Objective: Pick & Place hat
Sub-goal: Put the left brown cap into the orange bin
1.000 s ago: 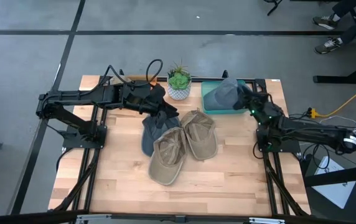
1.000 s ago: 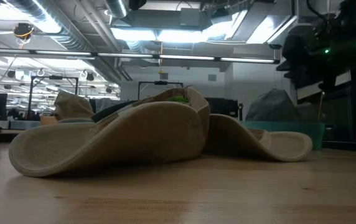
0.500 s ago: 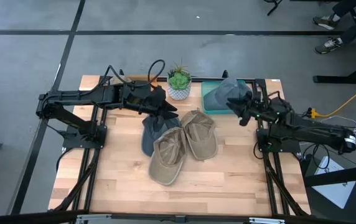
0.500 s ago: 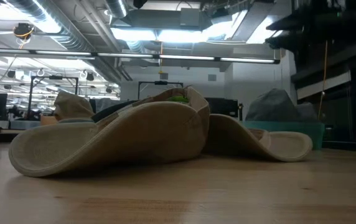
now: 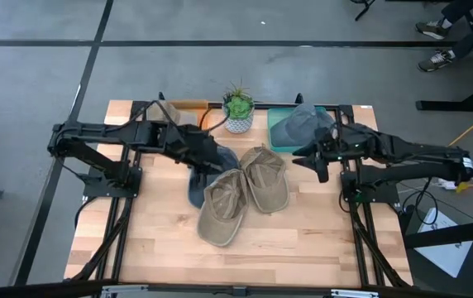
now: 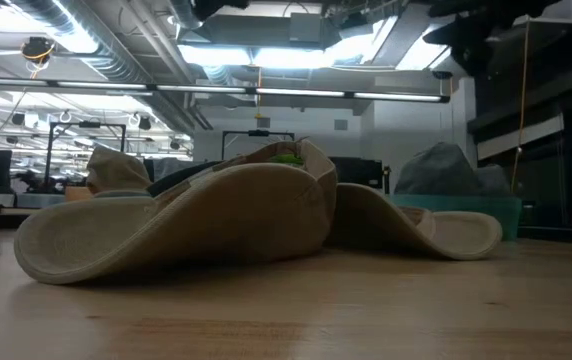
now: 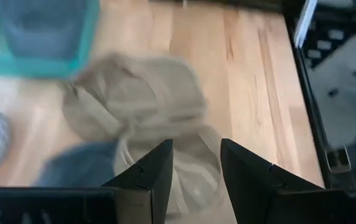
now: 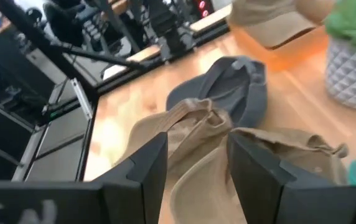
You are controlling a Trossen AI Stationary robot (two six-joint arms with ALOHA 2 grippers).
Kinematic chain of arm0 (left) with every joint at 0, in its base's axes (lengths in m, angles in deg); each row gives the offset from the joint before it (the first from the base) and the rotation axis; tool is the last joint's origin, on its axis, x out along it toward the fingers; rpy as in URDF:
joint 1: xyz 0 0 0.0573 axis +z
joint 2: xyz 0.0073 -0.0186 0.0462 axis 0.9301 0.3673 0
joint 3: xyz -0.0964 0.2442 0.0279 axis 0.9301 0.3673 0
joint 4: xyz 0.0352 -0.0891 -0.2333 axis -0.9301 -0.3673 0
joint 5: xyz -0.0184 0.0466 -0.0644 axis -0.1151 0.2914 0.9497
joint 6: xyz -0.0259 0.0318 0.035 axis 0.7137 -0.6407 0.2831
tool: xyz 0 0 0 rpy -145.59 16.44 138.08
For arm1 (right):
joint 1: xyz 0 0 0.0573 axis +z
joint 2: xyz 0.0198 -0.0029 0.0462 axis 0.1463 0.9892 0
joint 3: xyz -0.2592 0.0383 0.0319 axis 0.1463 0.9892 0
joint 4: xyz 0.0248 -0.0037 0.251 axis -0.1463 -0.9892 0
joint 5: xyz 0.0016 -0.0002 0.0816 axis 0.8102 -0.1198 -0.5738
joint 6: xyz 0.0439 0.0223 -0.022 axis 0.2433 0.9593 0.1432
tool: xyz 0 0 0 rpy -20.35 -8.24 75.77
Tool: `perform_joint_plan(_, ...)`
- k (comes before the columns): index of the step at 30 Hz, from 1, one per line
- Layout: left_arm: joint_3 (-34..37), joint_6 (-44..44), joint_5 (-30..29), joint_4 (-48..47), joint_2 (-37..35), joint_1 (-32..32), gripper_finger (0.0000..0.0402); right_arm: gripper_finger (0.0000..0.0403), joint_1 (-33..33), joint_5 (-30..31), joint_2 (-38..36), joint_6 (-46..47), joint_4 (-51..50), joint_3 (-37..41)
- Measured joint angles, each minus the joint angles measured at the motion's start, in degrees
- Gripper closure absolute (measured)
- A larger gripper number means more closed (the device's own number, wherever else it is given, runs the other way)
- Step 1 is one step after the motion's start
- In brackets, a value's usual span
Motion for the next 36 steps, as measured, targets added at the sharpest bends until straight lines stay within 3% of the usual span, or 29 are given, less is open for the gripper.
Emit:
perform_joint_plan(5,3.8,0.5,4.0,-0.1,0.2,-3.3,0.0272,0.024,2.9,0.1,3.4,0.9,0.0,-0.1)
perform_joint_plan(9,7.1,1.1,3.1,-0.6,1.3,-6.1,0.0272,0.024,5.3,0.1,5.9,3.2,0.0,-0.1)
perform_joint_plan(13,10.5,1.3,-1.8,-0.4,3.0,-8.3,0.0272,0.024,7.9,0.1,8.0,4.9,0.7,-0.1)
perform_joint_plan(19,13.3,6.5,-15.2,-0.4,6.8,-9.8,0.0272,0.024,10.8,0.2,10.3,6.4,2.5,-0.1)
perform_joint_plan(29,13.5,7.6,-16.5,0.1,14.2,-9.6,0.0272,0.024,12.2,0.2,12.4,6.6,5.6,-0.1)
perform_joint_plan(36,13.4,9.5,-22.6,2.0,18.5,-9.1,0.0272,0.024,12.2,1.6,13.0,6.6,6.8,-0.1)
